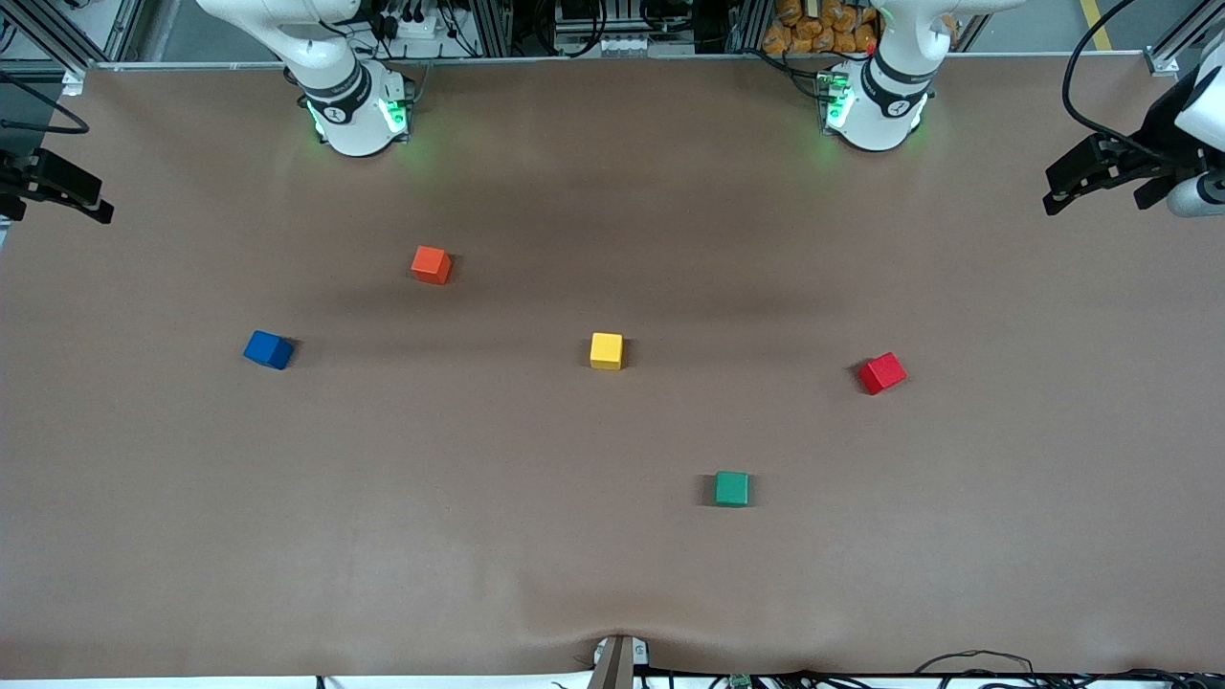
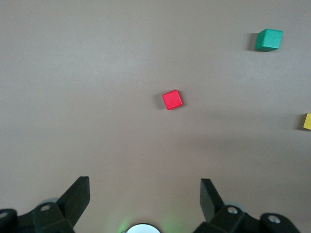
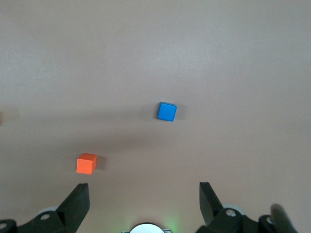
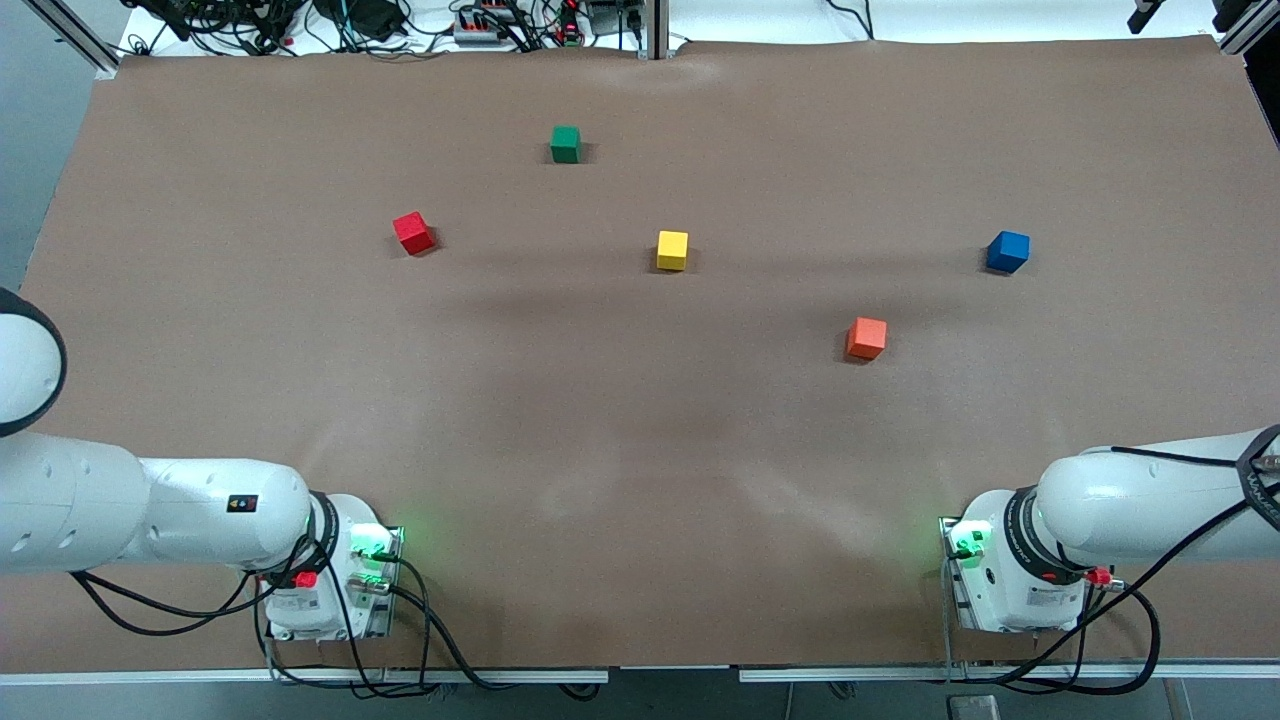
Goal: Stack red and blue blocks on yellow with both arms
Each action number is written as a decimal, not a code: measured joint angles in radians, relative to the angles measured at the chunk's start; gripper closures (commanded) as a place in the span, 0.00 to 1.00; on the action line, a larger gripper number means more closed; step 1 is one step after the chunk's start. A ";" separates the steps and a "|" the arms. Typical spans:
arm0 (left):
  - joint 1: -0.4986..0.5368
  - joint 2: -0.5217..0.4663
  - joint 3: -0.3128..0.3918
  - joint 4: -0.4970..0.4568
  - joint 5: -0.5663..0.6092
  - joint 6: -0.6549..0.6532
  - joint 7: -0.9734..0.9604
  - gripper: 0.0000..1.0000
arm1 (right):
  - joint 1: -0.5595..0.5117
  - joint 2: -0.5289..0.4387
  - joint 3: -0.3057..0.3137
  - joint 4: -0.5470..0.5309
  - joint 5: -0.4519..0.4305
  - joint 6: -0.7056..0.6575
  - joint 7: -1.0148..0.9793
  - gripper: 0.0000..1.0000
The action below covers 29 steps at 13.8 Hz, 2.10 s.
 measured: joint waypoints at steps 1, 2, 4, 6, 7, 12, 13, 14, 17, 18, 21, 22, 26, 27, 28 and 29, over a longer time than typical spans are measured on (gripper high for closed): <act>0.000 0.000 0.000 0.000 0.000 -0.009 0.000 0.00 | 0.000 0.000 0.000 0.000 0.000 0.000 0.000 0.00; -0.001 0.000 0.000 0.000 0.000 -0.015 0.000 0.00 | 0.000 0.000 0.000 0.000 0.000 0.000 0.000 0.00; -0.002 0.000 0.000 0.000 0.000 -0.019 0.000 0.00 | 0.000 0.000 0.000 0.000 0.000 0.000 0.000 0.00; -0.002 0.000 0.000 0.000 0.000 -0.019 0.000 0.00 | 0.000 0.000 0.000 0.000 0.000 0.000 0.000 0.00; -0.002 0.000 0.000 0.001 0.000 -0.020 0.000 0.00 | 0.000 0.000 0.000 0.000 0.000 0.000 0.000 0.00; -0.002 0.000 0.000 0.001 0.000 -0.022 0.000 0.00 | -0.010 0.000 0.000 0.000 0.002 0.000 0.000 0.00; -0.002 0.000 0.000 0.001 0.000 -0.022 0.000 0.00 | -0.010 0.000 0.000 0.000 0.003 0.000 0.000 0.00; -0.002 0.000 0.000 0.001 0.000 -0.022 0.000 0.00 | -0.010 0.000 0.000 0.000 0.003 0.000 0.000 0.00; -0.002 0.000 0.000 0.001 0.000 -0.022 0.000 0.00 | -0.010 0.000 0.001 0.000 0.004 0.000 0.000 0.00; -0.002 0.000 0.000 0.001 0.000 -0.022 0.000 0.00 | -0.010 0.000 0.001 0.000 0.004 0.000 0.000 0.00; -0.002 0.000 0.000 0.001 0.000 -0.022 0.000 0.00 | -0.010 0.000 0.001 0.000 0.004 0.000 0.000 0.00; -0.002 0.000 0.000 0.001 0.000 -0.022 0.000 0.00 | -0.010 0.000 0.001 0.000 0.004 0.000 0.000 0.00; -0.002 0.002 0.000 0.001 0.000 -0.022 0.000 0.00 | -0.010 0.000 0.001 0.000 0.004 0.000 0.000 0.00; -0.002 0.002 0.000 0.001 0.000 -0.022 0.000 0.00 | -0.010 0.000 0.001 0.000 0.004 0.000 0.000 0.00; -0.002 0.003 0.000 0.001 0.000 -0.022 0.000 0.00 | -0.010 0.000 0.001 0.000 0.004 0.000 0.000 0.00; -0.002 0.004 0.000 0.001 0.000 -0.022 0.000 0.00 | -0.010 0.000 0.001 0.000 0.004 0.000 0.000 0.00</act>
